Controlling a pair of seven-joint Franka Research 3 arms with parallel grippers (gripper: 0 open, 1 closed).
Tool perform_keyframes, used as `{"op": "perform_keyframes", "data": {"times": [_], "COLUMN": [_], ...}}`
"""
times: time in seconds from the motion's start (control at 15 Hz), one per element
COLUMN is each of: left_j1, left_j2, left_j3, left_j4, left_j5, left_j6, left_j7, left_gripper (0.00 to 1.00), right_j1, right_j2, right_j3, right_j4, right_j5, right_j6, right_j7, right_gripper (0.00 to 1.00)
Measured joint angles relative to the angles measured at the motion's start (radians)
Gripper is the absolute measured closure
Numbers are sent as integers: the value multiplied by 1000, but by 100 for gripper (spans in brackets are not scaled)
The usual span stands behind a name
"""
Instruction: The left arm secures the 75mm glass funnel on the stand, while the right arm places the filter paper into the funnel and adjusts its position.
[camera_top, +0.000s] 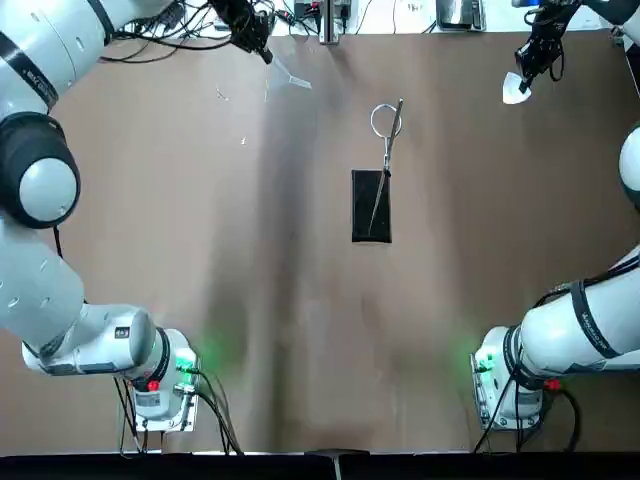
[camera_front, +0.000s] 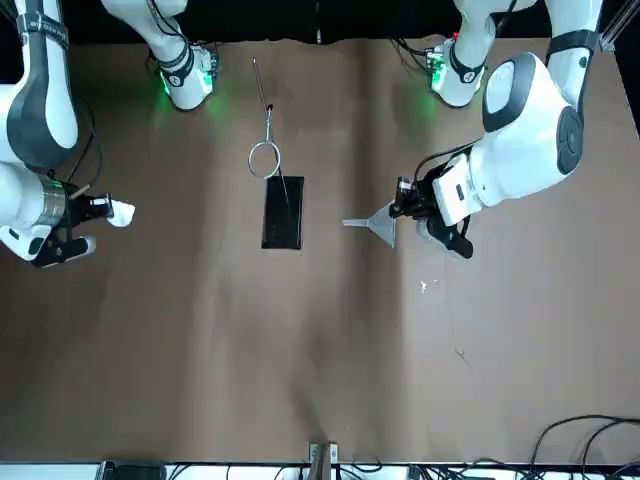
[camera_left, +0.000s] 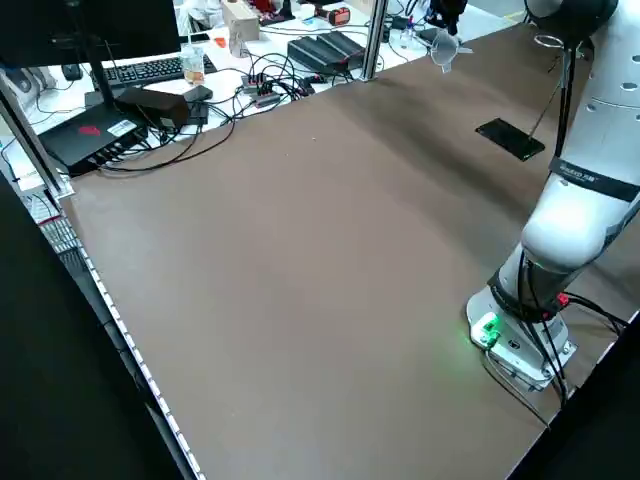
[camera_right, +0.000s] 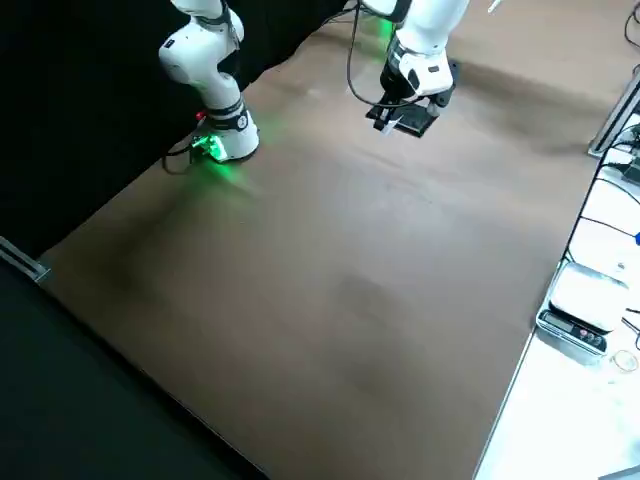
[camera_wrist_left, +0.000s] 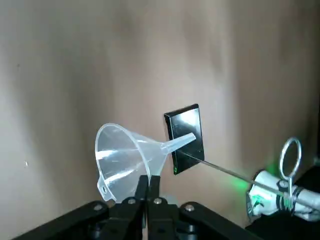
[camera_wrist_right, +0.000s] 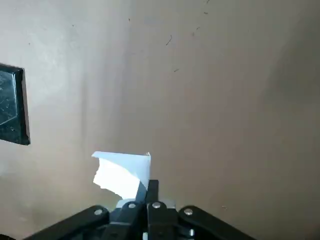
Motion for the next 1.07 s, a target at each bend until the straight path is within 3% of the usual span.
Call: {"op": "perform_keyframes", "data": {"times": [0.87, 1.07], "left_j1": [14, 14], "left_j2": [20, 14], "left_j3": [-127, -171], "left_j4": [77, 90], "left_j5": [-8, -79], "left_j6": [3, 66], "left_j7": [848, 989], "left_gripper": [98, 98], "right_j1": [-1, -1], "right_j2": [0, 0], "right_j3": [0, 0], "right_j4": [0, 0], "right_j5": [0, 0], "right_j6": [0, 0], "right_j7": [0, 0], "right_gripper": [99, 99]}}
